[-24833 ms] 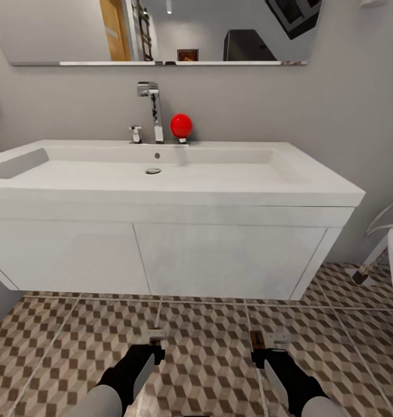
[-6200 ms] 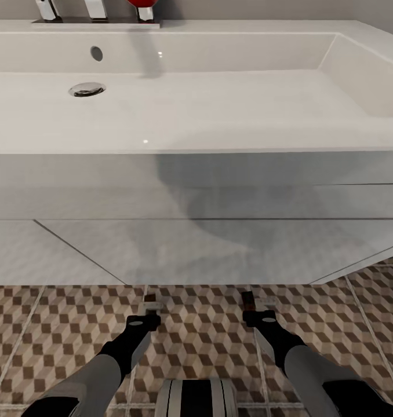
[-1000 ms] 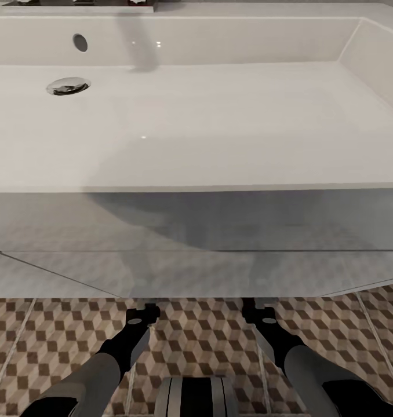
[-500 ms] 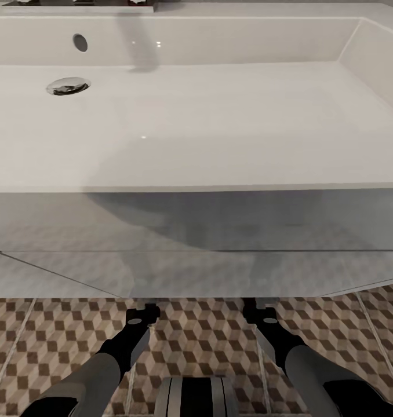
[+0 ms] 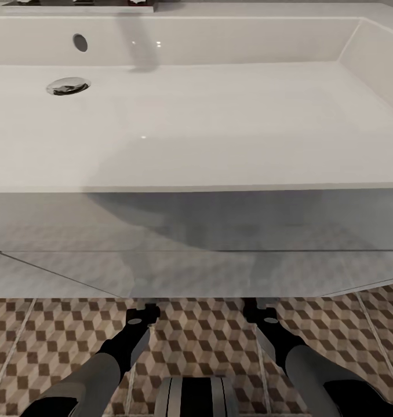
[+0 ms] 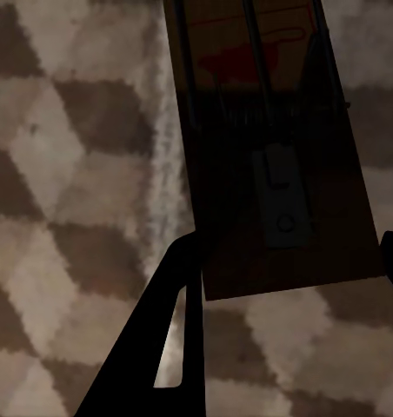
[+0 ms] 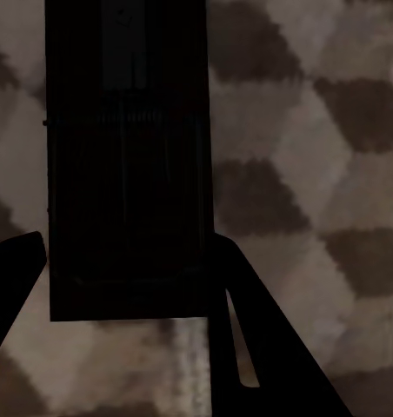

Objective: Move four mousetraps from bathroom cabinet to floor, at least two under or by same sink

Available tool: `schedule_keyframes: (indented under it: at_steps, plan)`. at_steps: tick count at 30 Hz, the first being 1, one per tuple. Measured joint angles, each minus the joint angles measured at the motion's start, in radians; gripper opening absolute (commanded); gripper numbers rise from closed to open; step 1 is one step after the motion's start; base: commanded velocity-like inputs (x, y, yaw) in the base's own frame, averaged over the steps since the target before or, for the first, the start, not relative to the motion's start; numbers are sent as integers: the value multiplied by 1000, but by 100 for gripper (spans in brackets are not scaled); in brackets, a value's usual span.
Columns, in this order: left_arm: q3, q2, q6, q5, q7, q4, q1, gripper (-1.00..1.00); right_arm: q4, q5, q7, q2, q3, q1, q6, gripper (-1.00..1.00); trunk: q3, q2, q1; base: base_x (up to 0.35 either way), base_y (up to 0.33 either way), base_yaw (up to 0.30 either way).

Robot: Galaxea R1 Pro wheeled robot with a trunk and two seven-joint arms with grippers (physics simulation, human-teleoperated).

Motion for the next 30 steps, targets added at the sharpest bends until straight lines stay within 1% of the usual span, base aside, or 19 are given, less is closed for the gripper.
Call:
schedule_keyframes:
  at_steps: [5, 9, 13, 30]
  plan:
    - [0, 1, 0, 1, 0, 0, 0, -100, 0, -8, 16, 4, 1, 0, 0, -100, 0, 0, 0, 0, 0, 0]
    - [0, 1, 0, 1, 0, 0, 0, -100, 0, -12, 75, 8, 3, 0, 3, -100, 0, 0, 0, 0, 0, 0]
    - [0, 1, 0, 1, 0, 0, 0, -100, 1, -13, 100, 10, 3, 0, 4, -100, 0, 0, 0, 0, 0, 0]
    - [1, 1, 0, 1, 0, 1, 0, -100, 12, -14, 112, 10, 3, 0, 11, -100, 0, 0, 0, 0, 0, 0]
